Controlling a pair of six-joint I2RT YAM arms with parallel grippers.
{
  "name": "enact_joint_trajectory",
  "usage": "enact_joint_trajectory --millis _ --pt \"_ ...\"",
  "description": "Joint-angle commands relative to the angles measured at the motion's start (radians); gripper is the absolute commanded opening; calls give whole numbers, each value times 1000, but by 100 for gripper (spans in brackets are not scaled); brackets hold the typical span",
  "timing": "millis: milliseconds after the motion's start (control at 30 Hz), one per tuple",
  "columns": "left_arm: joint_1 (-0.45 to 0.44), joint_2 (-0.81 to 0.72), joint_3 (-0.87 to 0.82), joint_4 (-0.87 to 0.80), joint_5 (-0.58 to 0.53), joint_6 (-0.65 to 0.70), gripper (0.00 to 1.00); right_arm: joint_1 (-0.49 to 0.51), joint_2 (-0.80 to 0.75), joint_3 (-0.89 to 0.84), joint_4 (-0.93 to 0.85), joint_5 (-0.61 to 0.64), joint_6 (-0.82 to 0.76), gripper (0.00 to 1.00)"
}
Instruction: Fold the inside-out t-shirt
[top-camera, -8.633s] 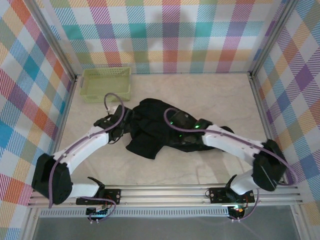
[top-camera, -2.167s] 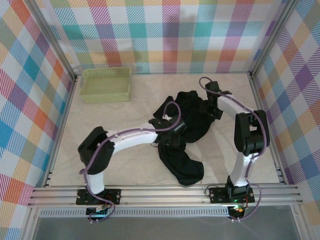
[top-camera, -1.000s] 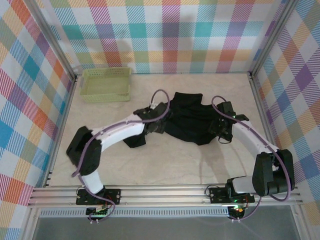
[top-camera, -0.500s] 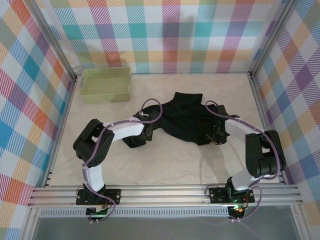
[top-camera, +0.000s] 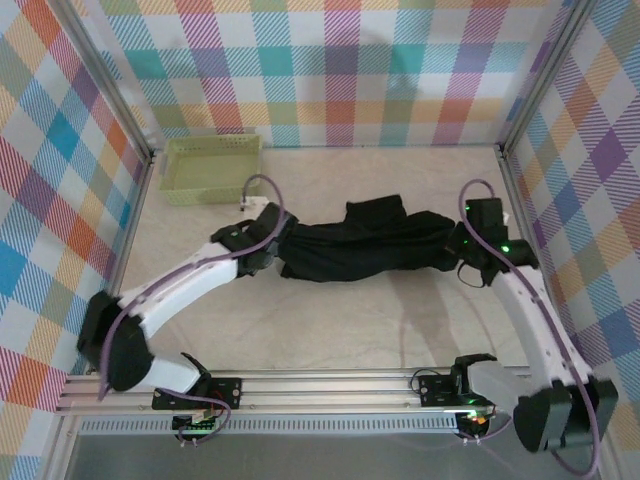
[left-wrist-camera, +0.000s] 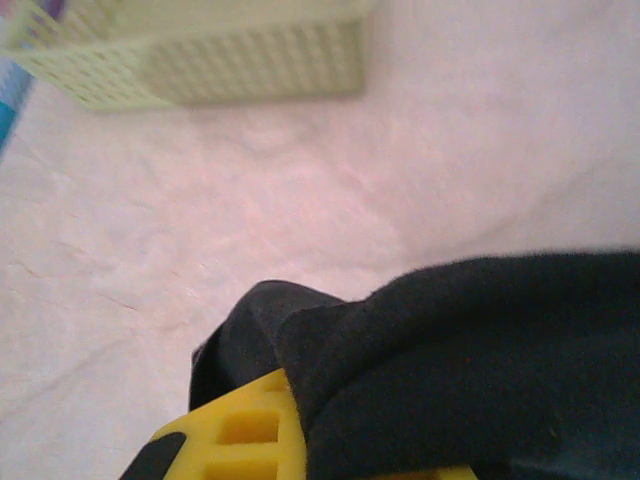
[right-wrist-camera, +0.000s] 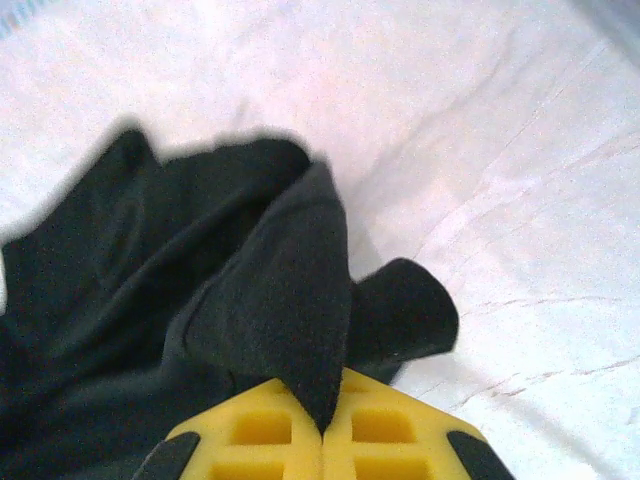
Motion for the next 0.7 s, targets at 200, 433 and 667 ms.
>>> enact_joint_trajectory --millis 200,433,667 --pt "161 103 63 -3 26 20 0 -8 64 199 -124 -29 -54 0" --pt "200 634 510 -190 91 98 37 -9 378 276 -7 -114 -57 0" --pt "177 565 506 -240 75 5 85 -10 610 388 -12 -58 -62 55"
